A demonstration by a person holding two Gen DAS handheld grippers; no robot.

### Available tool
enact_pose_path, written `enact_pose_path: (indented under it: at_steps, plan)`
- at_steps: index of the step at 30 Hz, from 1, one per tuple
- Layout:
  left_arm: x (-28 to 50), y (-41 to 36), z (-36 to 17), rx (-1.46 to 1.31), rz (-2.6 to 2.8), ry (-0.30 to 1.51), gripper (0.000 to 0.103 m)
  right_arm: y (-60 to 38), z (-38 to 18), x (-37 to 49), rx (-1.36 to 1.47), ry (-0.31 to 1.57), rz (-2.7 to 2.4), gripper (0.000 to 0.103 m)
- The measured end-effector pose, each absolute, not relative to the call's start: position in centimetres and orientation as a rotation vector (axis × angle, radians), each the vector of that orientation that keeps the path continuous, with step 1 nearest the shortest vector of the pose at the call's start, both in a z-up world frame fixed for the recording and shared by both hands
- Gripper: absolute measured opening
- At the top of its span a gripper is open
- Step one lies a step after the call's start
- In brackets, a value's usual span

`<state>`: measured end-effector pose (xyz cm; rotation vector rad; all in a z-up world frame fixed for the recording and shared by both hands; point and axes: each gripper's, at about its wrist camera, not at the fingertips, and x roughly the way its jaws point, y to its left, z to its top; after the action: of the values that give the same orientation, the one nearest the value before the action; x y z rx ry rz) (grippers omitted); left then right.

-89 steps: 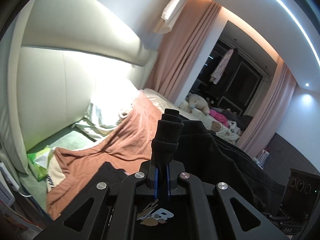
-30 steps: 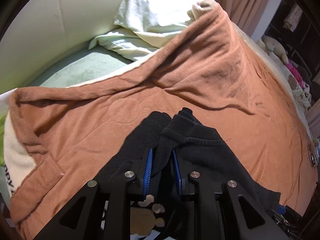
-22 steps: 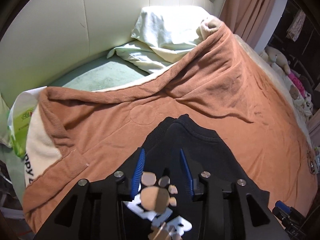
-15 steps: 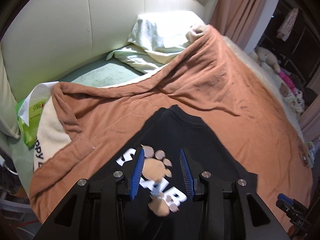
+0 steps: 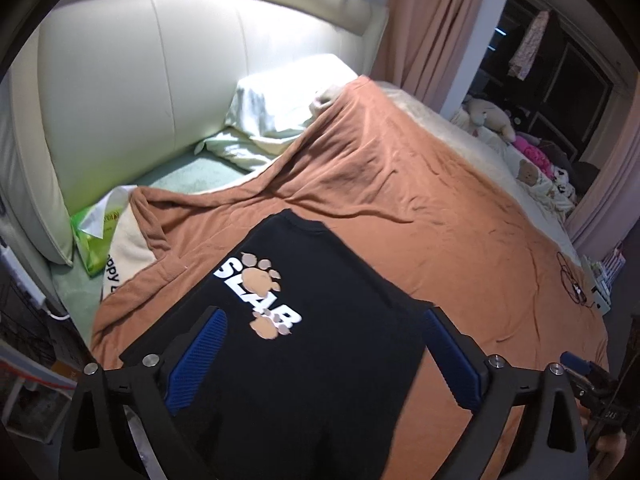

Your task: Fold small clothes

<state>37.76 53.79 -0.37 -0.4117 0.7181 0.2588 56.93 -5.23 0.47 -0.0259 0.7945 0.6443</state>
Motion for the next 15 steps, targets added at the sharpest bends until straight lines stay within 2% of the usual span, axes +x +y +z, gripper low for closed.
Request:
enact_pose_path:
  at_steps: [15]
  plan:
    - [29.6,41.0,4.7,-0.328,0.239,0.635,0.102,-14.8,4.4,49.3,-0.028,0.700,0.690,0.103]
